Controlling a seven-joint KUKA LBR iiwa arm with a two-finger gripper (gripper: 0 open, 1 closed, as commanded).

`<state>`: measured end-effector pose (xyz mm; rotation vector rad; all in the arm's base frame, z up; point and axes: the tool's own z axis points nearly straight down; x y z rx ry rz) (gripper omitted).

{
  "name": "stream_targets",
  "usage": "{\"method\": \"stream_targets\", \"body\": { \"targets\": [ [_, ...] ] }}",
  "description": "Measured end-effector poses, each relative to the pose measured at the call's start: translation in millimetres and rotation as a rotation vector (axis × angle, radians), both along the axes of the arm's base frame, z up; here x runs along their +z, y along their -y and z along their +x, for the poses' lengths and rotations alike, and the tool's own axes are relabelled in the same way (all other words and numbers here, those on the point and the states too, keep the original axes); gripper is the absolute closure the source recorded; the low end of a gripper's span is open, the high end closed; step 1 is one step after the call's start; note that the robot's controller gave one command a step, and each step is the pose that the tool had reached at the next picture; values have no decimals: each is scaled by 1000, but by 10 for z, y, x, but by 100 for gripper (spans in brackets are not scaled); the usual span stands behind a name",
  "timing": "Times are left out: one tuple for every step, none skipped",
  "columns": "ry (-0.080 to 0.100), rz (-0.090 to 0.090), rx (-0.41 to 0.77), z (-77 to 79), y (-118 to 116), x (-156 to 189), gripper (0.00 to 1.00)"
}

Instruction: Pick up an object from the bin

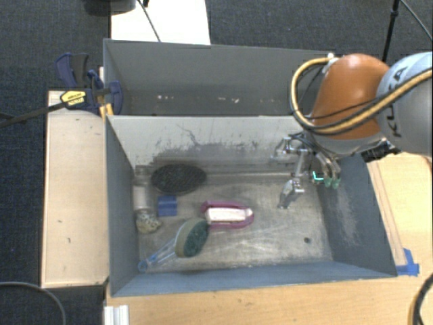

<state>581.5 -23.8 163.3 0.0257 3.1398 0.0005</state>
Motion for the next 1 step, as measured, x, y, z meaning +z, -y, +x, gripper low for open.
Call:
{"method": "stream_targets", "body": {
  "targets": [
    [4, 1, 19, -337, -959, -920, 0]
  ]
}}
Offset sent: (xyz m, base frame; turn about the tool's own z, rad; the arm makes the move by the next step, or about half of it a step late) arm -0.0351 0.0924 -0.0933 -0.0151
